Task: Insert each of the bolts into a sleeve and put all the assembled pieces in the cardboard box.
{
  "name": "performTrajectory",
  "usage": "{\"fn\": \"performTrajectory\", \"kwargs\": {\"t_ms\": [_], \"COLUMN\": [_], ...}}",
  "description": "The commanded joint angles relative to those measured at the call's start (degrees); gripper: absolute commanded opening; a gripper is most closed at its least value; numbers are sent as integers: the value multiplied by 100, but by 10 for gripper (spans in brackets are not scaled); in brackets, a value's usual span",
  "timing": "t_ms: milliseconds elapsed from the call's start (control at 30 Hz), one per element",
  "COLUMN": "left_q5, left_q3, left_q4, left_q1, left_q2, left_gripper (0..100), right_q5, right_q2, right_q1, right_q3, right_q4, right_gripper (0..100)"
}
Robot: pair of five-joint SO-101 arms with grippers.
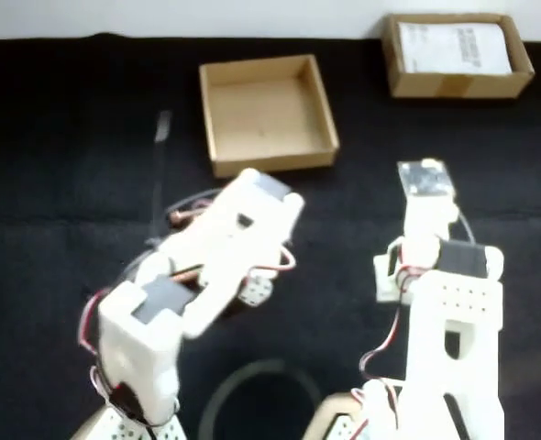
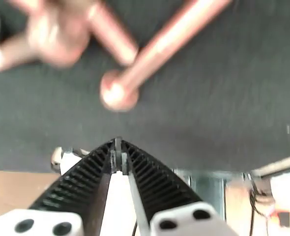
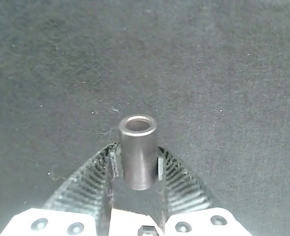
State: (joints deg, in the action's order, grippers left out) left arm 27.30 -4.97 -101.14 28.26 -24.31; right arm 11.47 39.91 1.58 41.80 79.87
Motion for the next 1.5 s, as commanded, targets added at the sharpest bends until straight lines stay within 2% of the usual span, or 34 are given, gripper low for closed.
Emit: {"fn": "performTrajectory", "kwargs": {"t_ms": [0, 167, 300, 533, 833, 967, 1167, 1467], "left_q5": [369, 519, 791, 800, 800, 800, 809, 870], "left_q3": [664, 1147, 1499, 2141, 2879, 3495, 4048, 2545], "left_q4": [-18, -9, 18, -9, 18, 26, -18, -18], "left_q1": [268, 778, 787, 40, -1385, -1692, -1446, -778], "left_q2": [-699, -1226, -1525, -2062, -1947, -1938, -1666, 136], "left_gripper": [9, 9, 9, 9, 9, 9, 9, 13], "right_q5": [79, 79, 79, 79, 79, 79, 79, 44], "right_q2": [154, 189, 189, 189, 136, 136, 127, 127], "right_q1": [171, 242, 347, 453, 418, 418, 277, -180], "right_q3": [31, 101, 75, 57, 92, 110, 110, 92], "right_q4": [-136, -224, -224, -268, -611, -778, -796, -787], "right_gripper": [8, 8, 8, 8, 8, 8, 8, 8]}}
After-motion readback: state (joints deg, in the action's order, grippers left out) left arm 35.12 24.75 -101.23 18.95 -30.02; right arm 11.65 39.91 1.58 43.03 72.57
